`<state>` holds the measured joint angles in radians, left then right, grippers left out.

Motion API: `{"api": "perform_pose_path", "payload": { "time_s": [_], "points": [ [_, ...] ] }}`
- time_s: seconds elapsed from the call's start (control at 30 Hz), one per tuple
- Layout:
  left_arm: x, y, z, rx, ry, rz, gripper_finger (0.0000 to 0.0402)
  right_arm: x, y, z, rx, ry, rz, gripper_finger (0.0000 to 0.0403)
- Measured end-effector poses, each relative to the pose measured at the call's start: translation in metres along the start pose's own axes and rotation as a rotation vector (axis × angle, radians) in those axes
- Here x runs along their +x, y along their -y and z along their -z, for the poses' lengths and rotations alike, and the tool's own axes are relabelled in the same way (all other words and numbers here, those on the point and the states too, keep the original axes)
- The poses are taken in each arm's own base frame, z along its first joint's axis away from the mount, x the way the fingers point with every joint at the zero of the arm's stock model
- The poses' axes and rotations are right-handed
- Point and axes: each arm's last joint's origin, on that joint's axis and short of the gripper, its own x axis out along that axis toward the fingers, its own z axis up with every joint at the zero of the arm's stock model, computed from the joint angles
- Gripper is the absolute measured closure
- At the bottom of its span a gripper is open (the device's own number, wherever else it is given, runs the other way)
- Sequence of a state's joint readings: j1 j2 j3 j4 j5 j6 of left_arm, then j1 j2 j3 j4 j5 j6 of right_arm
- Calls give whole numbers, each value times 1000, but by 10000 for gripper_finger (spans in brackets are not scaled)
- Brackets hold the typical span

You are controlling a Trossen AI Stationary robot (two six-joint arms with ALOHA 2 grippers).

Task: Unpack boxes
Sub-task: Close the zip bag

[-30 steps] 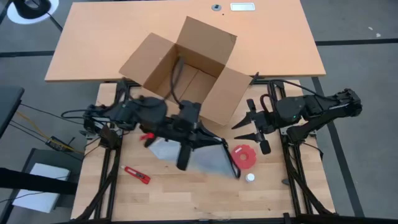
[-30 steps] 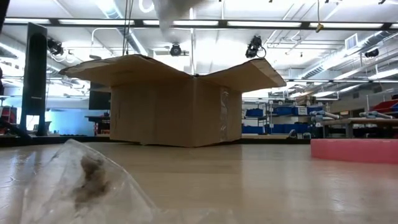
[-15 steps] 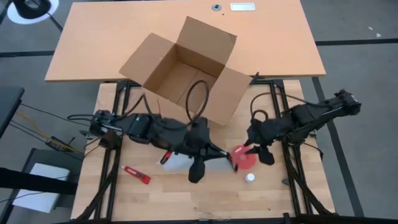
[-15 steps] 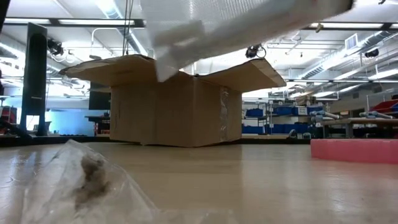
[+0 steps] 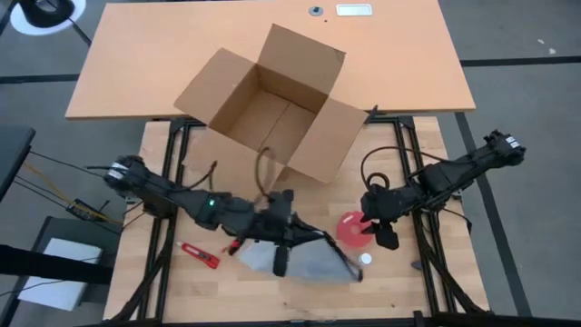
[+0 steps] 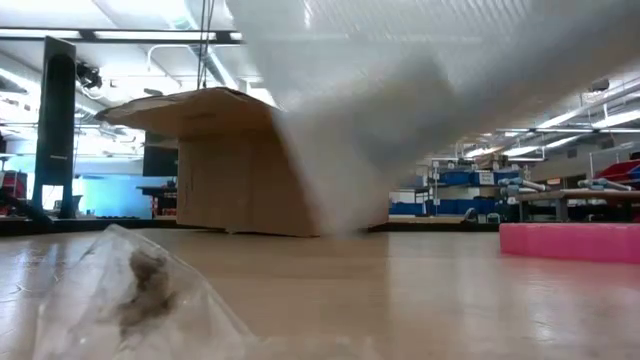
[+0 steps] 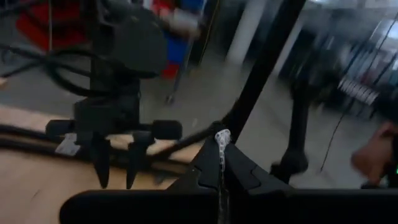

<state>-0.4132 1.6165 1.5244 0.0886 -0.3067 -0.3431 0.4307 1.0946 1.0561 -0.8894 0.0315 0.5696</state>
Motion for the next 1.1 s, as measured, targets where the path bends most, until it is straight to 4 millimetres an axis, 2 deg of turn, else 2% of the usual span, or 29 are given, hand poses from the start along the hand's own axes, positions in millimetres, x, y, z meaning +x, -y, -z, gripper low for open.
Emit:
{"api": "perform_pose_path", "payload": {
  "time_s": [0.13, 0.2, 0.33, 0.5, 0.6, 0.8, 0.97, 1.1],
  "points": [
    [-27, -25, 49, -76, 192, -3, 396, 0, -3, -1, 11, 18, -18, 212],
    [-38, -38, 82, -105, 221, -40, 394, 0, -4, -2, 11, 29, -28, 200],
    [-59, -65, 149, -176, 87, -83, 391, 0, -7, -5, 3, 65, -50, 181],
    [-84, -87, 194, -317, -63, -99, 390, 7, -6, -8, -70, 78, 6, 172],
    [-91, -93, 204, -381, -95, -81, 389, 18, -8, -10, -122, 59, 35, 172],
    [-92, -92, 203, -403, -91, -32, 384, 43, -14, -19, -206, 63, 48, 174],
    [-91, -94, 209, -526, -122, -56, 331, 54, -16, -21, -213, 57, 46, 174],
    [-90, -98, 208, -672, -67, -112, 284, 56, -18, -19, -192, 35, 27, 174]
  ]
}}
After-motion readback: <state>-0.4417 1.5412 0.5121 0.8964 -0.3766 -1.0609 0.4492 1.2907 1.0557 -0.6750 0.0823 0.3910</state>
